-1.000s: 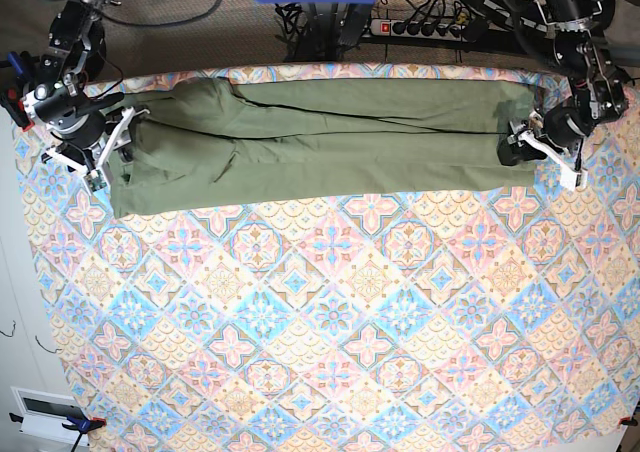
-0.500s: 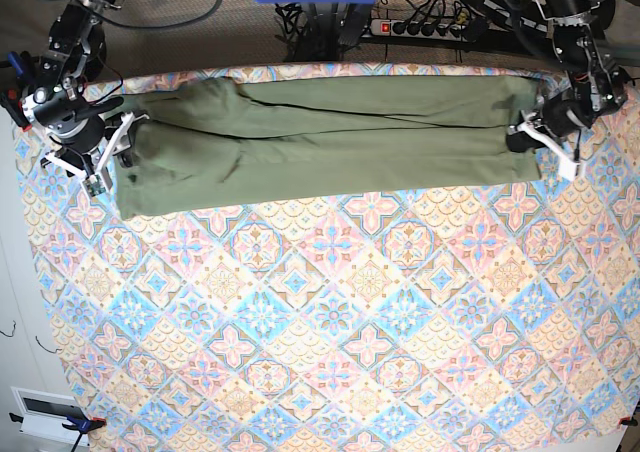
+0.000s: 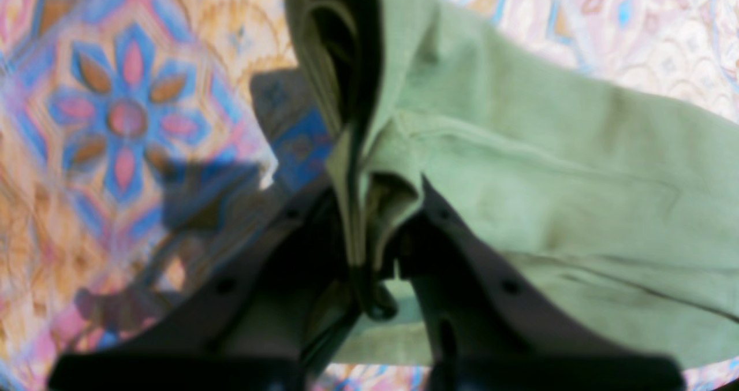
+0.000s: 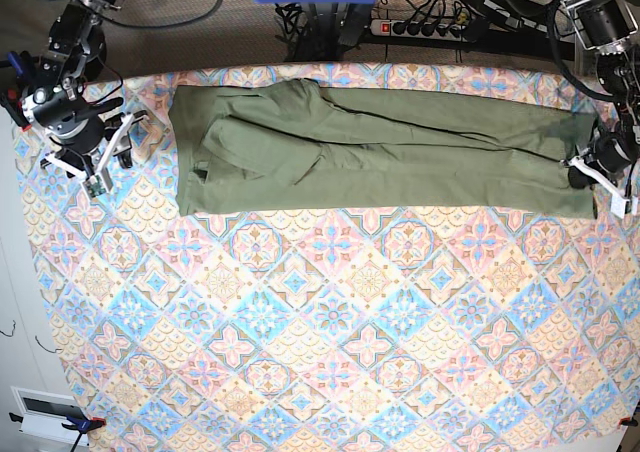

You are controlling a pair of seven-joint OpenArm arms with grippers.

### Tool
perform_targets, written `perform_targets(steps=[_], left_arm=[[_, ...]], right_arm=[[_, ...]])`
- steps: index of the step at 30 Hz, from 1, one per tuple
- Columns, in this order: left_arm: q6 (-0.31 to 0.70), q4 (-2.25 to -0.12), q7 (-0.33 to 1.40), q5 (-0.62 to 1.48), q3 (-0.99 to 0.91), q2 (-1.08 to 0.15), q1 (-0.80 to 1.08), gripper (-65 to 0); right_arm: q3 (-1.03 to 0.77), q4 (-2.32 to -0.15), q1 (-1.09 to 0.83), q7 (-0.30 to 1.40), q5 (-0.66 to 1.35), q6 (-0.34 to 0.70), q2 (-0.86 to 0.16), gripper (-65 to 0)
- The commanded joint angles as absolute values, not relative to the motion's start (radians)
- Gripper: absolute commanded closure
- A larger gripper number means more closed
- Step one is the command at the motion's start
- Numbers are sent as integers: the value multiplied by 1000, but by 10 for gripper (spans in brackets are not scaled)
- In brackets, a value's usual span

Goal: Layout the t-shirt on the table in an organized manner, then fold the t-shirt properly
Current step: 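Release and grasp the strip's end with the left gripper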

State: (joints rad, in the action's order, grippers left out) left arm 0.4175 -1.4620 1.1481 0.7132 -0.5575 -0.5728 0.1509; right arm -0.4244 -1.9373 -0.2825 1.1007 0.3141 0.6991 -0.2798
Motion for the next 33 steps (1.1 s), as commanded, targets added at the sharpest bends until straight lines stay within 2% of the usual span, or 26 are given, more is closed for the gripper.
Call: perform_targets(steps=[1,9,16,21,33], left_arm=[[421,-1515,1130,733,-562,-581,166,0],[421,-1727,1285,730,-562,-366,191,0],[421,-1736,1307,728,-562,-226,183,0],[421,-1735,1307,728,-561,-168,182,0],[420,-1730,1280,727,-483,-119,163,0]], right_arm=[[-429,-1956,-272,1086,318,698,-297,-244],[-429,-1954,-271,1086,318,698,-297,-244],[-429,-1954,-259,1086,318,698,-297,-244],[-429,-1954,-257,1086,318,698,-297,-244],[-390,-1954,-255,1086,320,698,-295,-244]])
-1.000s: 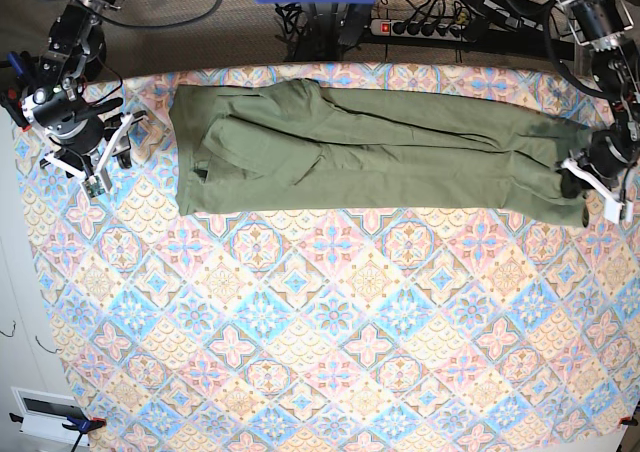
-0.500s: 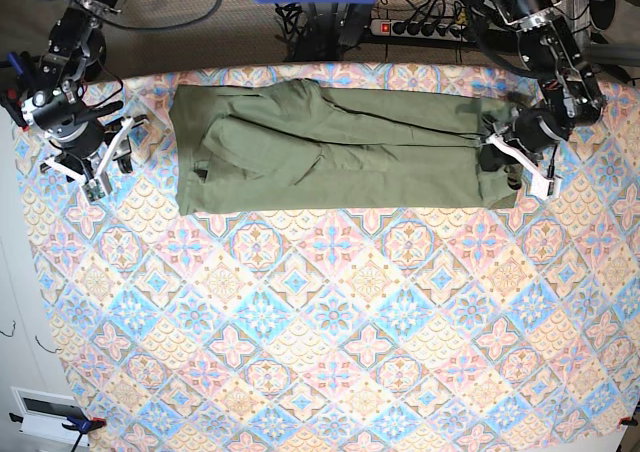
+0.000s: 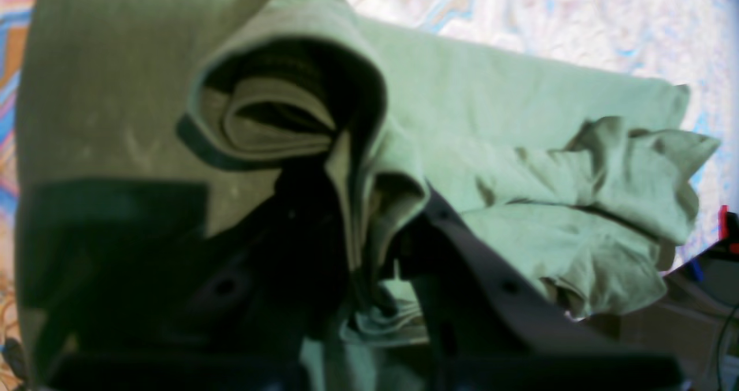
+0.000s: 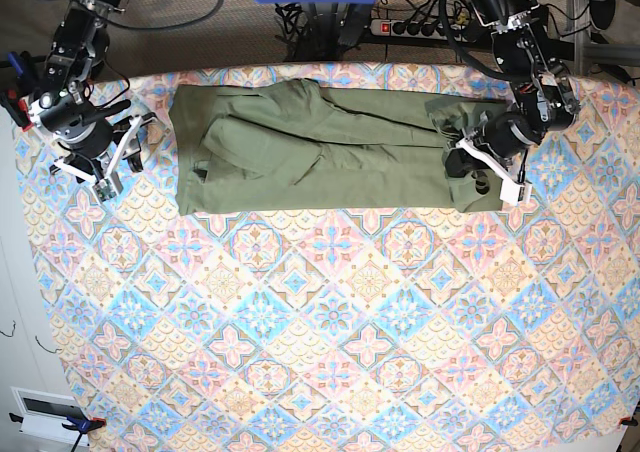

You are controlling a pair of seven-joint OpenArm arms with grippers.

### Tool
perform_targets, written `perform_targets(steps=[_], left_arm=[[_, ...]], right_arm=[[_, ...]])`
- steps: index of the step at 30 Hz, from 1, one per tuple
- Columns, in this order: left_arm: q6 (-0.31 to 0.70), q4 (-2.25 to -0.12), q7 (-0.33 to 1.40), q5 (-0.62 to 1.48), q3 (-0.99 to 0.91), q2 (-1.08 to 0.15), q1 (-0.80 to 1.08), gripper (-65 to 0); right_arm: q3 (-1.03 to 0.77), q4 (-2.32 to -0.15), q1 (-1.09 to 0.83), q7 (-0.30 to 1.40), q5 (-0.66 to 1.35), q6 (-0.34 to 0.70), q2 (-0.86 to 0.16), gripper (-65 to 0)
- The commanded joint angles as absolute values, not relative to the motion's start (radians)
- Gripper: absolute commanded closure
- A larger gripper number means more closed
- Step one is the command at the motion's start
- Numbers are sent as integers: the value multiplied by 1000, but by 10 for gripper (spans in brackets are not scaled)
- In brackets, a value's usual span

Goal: Layout the t-shirt on the table in an organized manner, then fold the t-shirt properly
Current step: 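Release and grasp the strip's end with the left gripper, then grasp the strip's other end with the right gripper, holding both ends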

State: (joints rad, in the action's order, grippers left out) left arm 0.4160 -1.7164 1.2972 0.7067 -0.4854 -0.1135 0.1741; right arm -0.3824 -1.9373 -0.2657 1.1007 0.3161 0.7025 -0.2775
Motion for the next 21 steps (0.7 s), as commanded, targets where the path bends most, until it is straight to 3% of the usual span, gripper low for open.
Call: perform_targets(steps=[1,6,10,13,18,21], left_arm=[[420,-1730,1280,727,-475,-113,163,0],[420,-1730,1280,733,-440,-110,166,-17],[420,-1735,1285,766,-427,-111,182,-194],[420,-1736,1287,845,-420,-142,196,-291],[420,-1736,1305,992,-418,-211,205,-357],[421,-1736,1302,1063,-423,-251,213,-364]], right_arm=[[-390,-1954,-255,1086,320,698,-295,-244],[-392,-1954,-255,1086,320,698,-295,-244],[-390,-1954,-255,1086,320,698,-295,-244],[-390,-1954,-255,1086,320,698,-295,-244],[-390,-1954,-255,1086,320,698,-295,-244],[-390,-1954,-259,1086,320,698,-295,-245]])
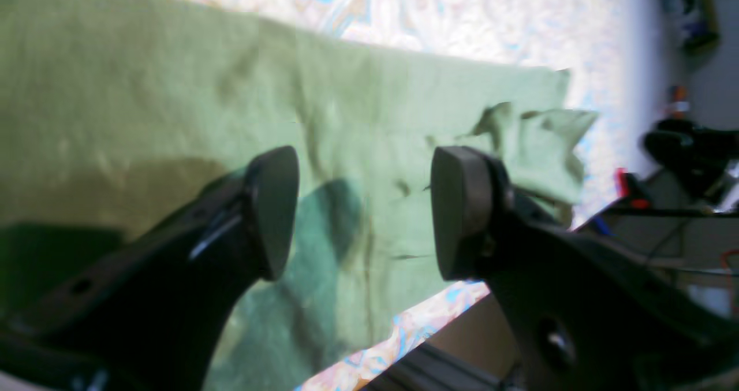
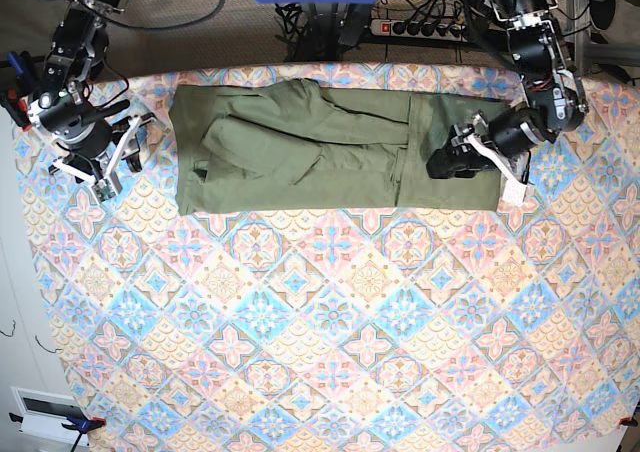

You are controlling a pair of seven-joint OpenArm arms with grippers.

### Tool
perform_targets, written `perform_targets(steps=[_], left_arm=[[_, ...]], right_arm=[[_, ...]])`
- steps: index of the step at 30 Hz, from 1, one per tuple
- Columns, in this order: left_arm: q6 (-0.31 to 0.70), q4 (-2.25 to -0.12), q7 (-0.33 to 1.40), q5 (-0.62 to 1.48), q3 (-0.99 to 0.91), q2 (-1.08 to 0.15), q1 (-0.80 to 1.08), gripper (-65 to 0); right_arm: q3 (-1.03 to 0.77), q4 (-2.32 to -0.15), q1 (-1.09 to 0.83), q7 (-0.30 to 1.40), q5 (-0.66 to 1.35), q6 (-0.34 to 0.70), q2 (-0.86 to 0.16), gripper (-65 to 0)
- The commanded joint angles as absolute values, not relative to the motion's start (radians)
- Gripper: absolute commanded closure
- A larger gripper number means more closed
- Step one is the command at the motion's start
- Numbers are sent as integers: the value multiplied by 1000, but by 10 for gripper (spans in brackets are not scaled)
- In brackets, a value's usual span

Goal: Layout the t-shirt on the table in an organized manner, then fold the t-shirt properly
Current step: 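Grasp the strip's other end with the right gripper, holding both ends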

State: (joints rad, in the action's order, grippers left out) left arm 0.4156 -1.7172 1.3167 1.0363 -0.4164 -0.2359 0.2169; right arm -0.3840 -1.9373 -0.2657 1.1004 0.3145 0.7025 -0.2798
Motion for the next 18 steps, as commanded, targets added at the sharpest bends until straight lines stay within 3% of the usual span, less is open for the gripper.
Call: perform_targets(steps=[1,9,18], left_arm=[[421,-1736,1300,1086,-424,-272,217,-363],[421,-1732,1248,1012,-424,-363,222,-361],[421,-1732,1245,905,-424,-363,222,-361]], right_arm=[[-389,-1954,-262,1086,320,698,-295,-245],[-280,-1957,-265,1095,320,698,-302,-248],[-202,-1951,-216,1205,400,698,-265,-248]])
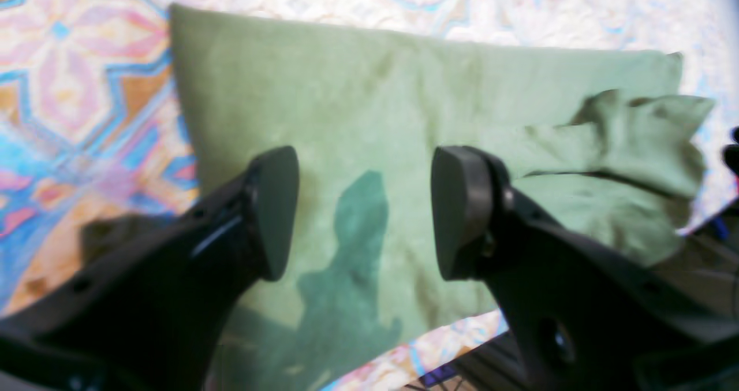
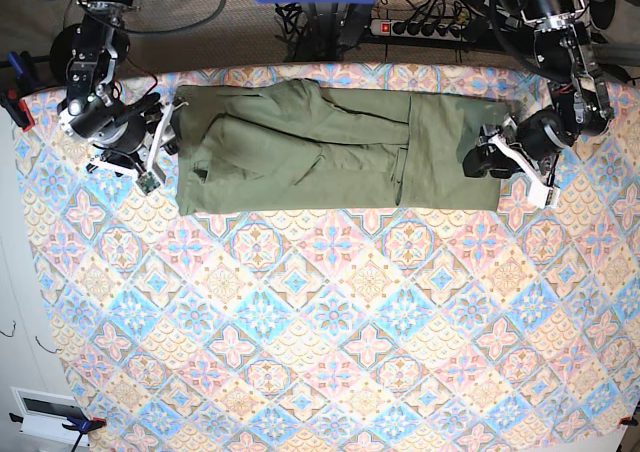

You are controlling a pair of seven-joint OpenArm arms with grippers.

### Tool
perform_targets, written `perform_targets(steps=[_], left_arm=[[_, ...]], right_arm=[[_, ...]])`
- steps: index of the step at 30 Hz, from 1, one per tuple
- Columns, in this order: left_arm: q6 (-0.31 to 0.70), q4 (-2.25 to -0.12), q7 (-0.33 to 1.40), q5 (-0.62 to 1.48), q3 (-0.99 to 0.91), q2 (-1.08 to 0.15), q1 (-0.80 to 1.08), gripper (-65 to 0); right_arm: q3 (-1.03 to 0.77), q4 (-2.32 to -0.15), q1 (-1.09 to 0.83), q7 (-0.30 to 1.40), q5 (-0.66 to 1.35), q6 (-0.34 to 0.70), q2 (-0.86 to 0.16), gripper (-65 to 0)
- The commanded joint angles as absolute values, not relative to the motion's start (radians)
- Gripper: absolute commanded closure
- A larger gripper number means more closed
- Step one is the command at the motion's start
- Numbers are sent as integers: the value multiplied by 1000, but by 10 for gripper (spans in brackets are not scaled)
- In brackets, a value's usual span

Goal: Layout the t-shirt on the table in an organized manner, then fold the t-shirt properly
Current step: 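Grasp the strip's other end with the right gripper, holding both ends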

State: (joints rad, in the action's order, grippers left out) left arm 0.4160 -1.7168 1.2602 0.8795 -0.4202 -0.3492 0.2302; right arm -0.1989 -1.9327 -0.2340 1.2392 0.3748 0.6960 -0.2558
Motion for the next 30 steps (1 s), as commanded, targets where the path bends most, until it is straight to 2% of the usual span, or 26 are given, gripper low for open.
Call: perform_targets(steps=[1,3,9,17,30], left_arm=[[421,-1732,1245,905,-424,-363,222,-361],[421,-1732,1245,905,-424,-363,222,-361],[421,-1732,1245,905,-424,-363,222,-361],[421,-1730,1245,905,-424,-363,222,-361],[421,-1730,1245,905,-424,-361,222,-361]], right_arm=[[-202,-1948,-197,1205,430,698,-262,-249],[-202,-1916,-173,1205,470,698,-260,-255],[-249,-1761,-133,1202,579,698,-262,-332],[-275,-1673,-133,1198,754,698,-262,-338],[-272,-1563,-133,1191,757,698,-262,-353]])
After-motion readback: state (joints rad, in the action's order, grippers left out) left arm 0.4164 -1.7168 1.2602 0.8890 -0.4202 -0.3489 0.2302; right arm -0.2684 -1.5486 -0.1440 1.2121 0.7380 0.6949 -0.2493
